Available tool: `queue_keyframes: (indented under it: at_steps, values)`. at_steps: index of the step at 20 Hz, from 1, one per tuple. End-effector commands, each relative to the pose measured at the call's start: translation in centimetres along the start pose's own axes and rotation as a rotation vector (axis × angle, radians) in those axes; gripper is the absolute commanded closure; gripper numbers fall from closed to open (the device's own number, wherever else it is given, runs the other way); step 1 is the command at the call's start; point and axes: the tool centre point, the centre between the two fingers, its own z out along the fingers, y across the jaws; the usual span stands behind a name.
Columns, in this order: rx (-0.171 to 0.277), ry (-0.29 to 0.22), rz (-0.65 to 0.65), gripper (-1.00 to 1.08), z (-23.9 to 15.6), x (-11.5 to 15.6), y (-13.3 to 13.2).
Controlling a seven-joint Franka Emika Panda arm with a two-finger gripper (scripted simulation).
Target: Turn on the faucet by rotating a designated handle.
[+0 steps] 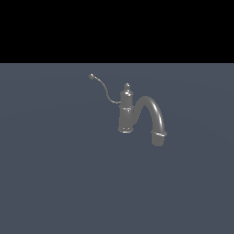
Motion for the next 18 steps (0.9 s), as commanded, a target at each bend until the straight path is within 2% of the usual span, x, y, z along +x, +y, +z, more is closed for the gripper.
queue_keyframes:
  at_steps: [1, 18]
  values:
    - [0.0, 0.001, 0.056, 1.08, 1.0, 0.9, -1.2]
    - [-0.002, 0.01, 0.416, 1.08, 7.7, 8.6, -7.3]
